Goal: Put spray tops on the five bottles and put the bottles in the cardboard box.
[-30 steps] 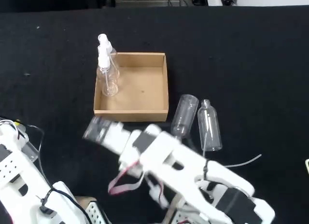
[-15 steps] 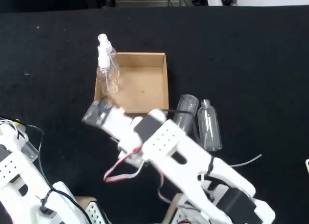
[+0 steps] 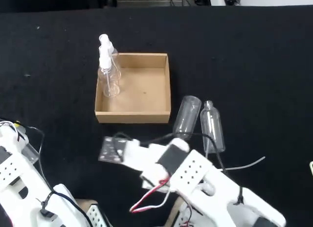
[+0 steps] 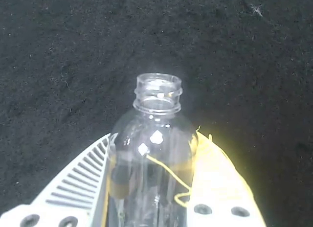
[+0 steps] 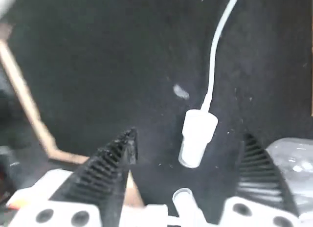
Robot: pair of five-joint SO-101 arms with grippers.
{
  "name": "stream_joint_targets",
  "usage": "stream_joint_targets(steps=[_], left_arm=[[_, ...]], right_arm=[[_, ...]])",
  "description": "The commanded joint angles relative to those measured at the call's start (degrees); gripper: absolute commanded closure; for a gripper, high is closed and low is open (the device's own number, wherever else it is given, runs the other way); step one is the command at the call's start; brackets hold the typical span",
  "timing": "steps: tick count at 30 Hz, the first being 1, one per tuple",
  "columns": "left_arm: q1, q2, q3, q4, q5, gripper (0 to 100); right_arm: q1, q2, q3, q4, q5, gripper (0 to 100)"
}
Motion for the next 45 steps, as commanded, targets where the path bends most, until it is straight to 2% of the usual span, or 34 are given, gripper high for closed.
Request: stream_joint_targets(steps=[1,3,6,12,18,21,23,25,26,27,29,35,37,38,45], left_arm=[[-0.13,-1.14,-1.54,-0.88,0.26,97],[-0.13,-1.14,-1.54,-0.97,0.26,97],[-0.13,-1.14,-1.54,-1.05,0.26,97],[-0.04,-1.14,-1.54,-1.05,0.26,97],[-0.04,-1.14,-1.54,-1.14,0.26,97],[-0.04,-1.14,-1.45,-1.05,0.26,97],[-0.04,-1.14,-1.45,-0.97,0.26,97],[-0.04,-1.14,-1.45,-0.88,0.26,97],[-0.04,-1.14,-1.45,-0.88,0.26,97],[-0.04,-1.14,-1.45,-0.88,0.26,97],[-0.04,-1.14,-1.45,-0.88,0.26,97],[-0.04,-1.14,-1.45,-0.97,0.26,97],[-0.04,-1.23,-1.45,-0.79,0.26,97],[-0.04,-1.32,-1.45,-0.70,0.26,97],[0.75,-1.32,-1.45,-0.62,0.35,97]], right_arm=[[8.70,-2.95,3.21,-4.04,5.63,76.0],[13.19,-2.95,3.56,-4.57,8.35,76.1],[14.95,-2.24,5.14,-5.01,10.20,76.1],[14.33,0.75,9.01,-13.10,9.67,76.1],[7.91,9.36,12.09,-21.01,3.08,76.3],[8.62,13.76,10.42,-21.80,2.37,77.2],[11.34,14.81,8.31,-21.71,2.37,84.1],[14.77,14.11,6.02,-21.54,2.37,96.6],[16.35,13.23,4.97,-20.40,2.81,99.5],[17.58,12.26,3.56,-18.11,2.90,96.9],[19.08,9.19,-0.13,-11.78,3.69,99.1],[22.07,-1.89,-20.97,13.36,8.62,98.8],[24.88,-3.30,-30.37,21.80,11.69,98.8],[27.25,-3.65,-33.63,22.33,12.40,98.8],[57.41,1.98,-38.11,15.47,15.91,98.7]])
